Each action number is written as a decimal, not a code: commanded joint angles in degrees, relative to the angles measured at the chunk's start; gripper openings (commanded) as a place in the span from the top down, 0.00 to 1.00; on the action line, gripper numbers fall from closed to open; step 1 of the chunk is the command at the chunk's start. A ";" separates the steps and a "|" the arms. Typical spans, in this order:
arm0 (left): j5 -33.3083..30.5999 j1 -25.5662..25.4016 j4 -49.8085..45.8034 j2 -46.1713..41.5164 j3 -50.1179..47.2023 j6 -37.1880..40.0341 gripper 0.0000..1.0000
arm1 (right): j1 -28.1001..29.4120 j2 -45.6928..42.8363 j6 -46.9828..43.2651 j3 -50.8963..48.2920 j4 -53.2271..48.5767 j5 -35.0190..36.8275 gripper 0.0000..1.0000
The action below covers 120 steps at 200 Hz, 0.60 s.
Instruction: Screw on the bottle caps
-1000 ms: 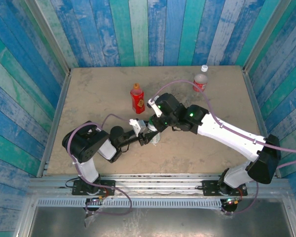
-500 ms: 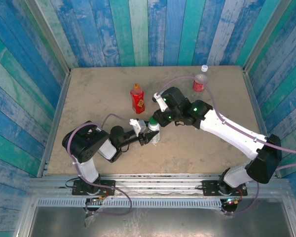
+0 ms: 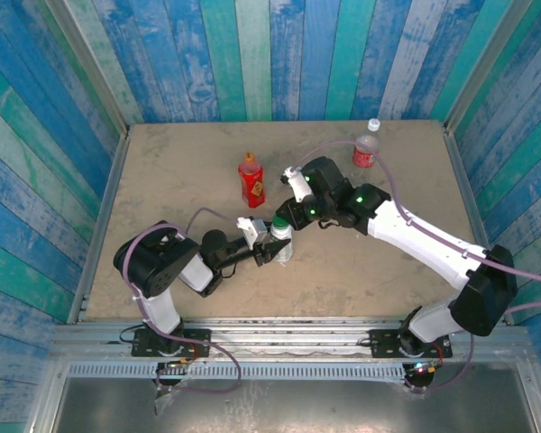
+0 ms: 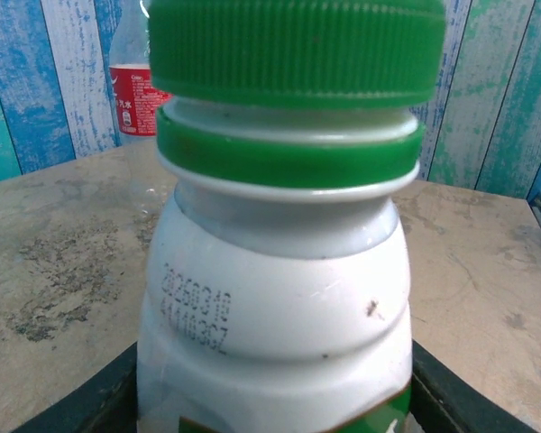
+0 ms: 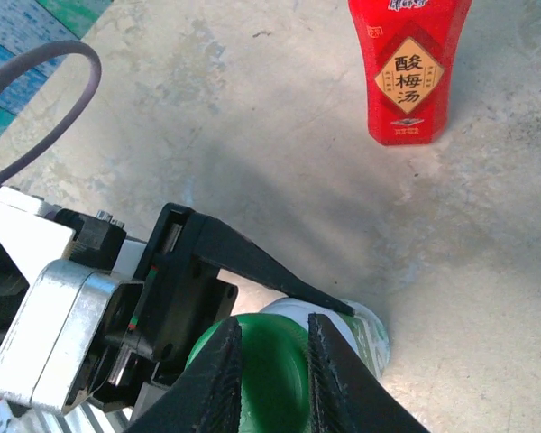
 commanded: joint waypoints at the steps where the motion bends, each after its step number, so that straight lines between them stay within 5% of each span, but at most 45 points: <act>1: 0.11 -0.27 -5.95 0.44 0.23 -2.24 0.45 | -0.41 -1.16 1.75 -4.11 -5.62 -3.40 0.79; 69: -0.55 -0.27 -8.12 -0.05 0.73 -1.90 0.45 | -0.37 -8.10 4.67 -8.29 -3.06 -9.23 0.85; 120: 3.96 -0.27 -7.72 -0.72 0.29 0.35 0.44 | -0.46 -10.61 -6.99 -5.69 -4.85 -3.03 0.66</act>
